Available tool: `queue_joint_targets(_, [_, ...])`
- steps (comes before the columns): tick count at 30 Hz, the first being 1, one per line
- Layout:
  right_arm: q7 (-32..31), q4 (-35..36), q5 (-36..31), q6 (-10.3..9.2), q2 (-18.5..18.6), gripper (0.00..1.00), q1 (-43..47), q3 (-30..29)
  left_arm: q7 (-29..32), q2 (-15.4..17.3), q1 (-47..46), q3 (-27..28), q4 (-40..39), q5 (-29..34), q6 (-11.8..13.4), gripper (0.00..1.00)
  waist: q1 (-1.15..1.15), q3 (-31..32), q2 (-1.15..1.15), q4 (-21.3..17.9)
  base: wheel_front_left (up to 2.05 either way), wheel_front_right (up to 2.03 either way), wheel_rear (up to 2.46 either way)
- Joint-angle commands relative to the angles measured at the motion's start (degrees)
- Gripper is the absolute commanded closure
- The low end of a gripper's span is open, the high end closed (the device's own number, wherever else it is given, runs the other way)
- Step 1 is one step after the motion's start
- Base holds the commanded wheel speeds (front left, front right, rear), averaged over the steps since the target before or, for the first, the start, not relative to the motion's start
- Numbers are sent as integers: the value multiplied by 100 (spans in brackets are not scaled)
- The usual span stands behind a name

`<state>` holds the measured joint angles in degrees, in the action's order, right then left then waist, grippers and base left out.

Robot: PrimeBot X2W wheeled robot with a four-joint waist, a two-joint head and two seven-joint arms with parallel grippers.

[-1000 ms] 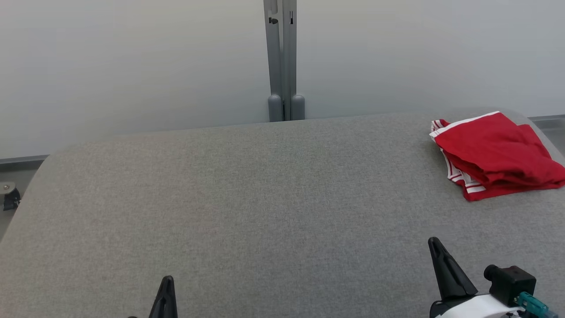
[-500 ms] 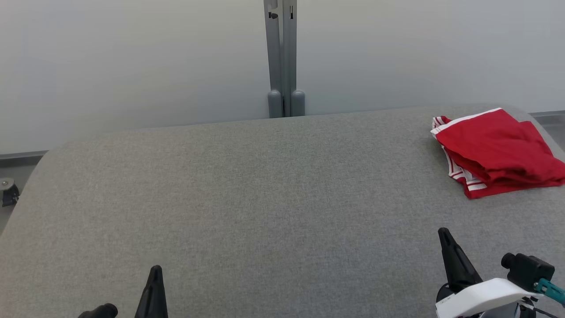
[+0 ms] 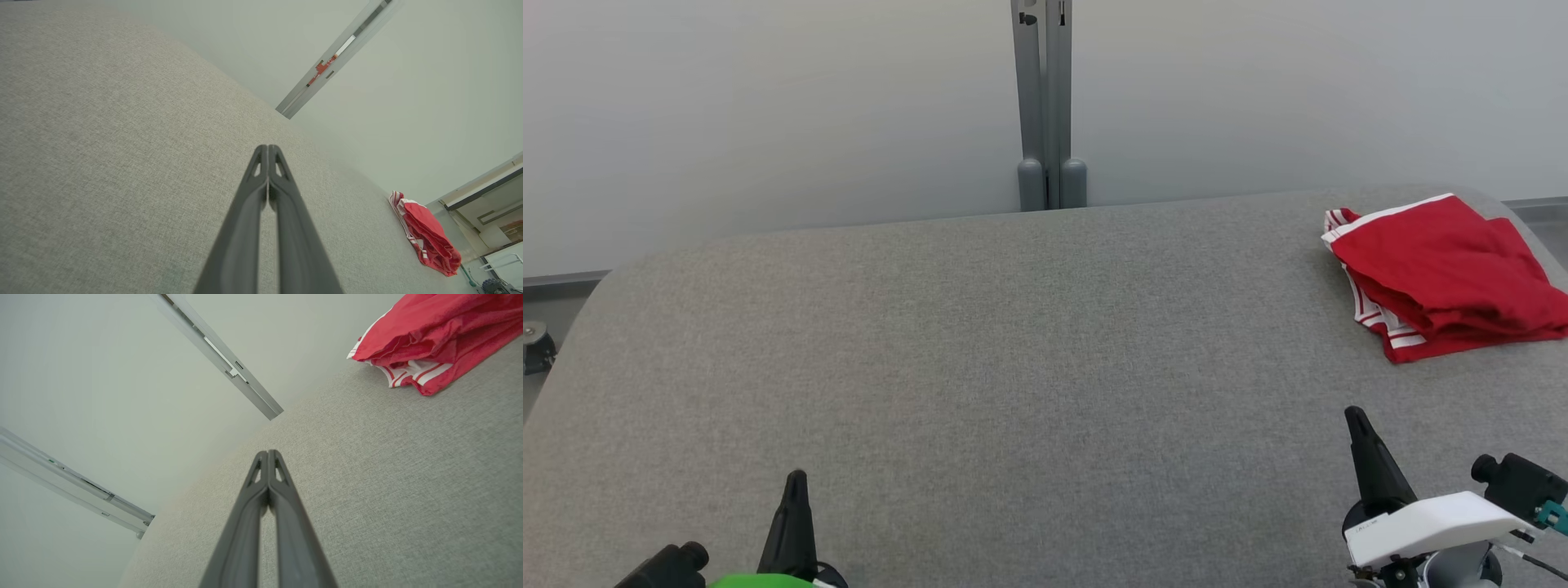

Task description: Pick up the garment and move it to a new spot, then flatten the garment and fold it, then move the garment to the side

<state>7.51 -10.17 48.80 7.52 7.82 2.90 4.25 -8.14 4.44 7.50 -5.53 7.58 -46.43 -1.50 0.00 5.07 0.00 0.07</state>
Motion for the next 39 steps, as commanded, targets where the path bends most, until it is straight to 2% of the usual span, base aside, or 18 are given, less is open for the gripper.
queue_joint_targets(1, [-49,43,186,-1,2,100,-188,-53,27,57,-198,48,-43,-197,-38,100,0,-8,0,0,0,0,0])
queue_joint_targets(17, [-311,-66,1284,0,-53,100,-388,-221,263,117,-505,192,112,-1400,-172,100,0,-97,0,-1,0,0,0])
queue_joint_targets(39, [-616,-189,2524,-1,-118,100,-617,-414,547,175,-848,367,288,-2754,-321,100,0,-219,0,-3,0,0,0])
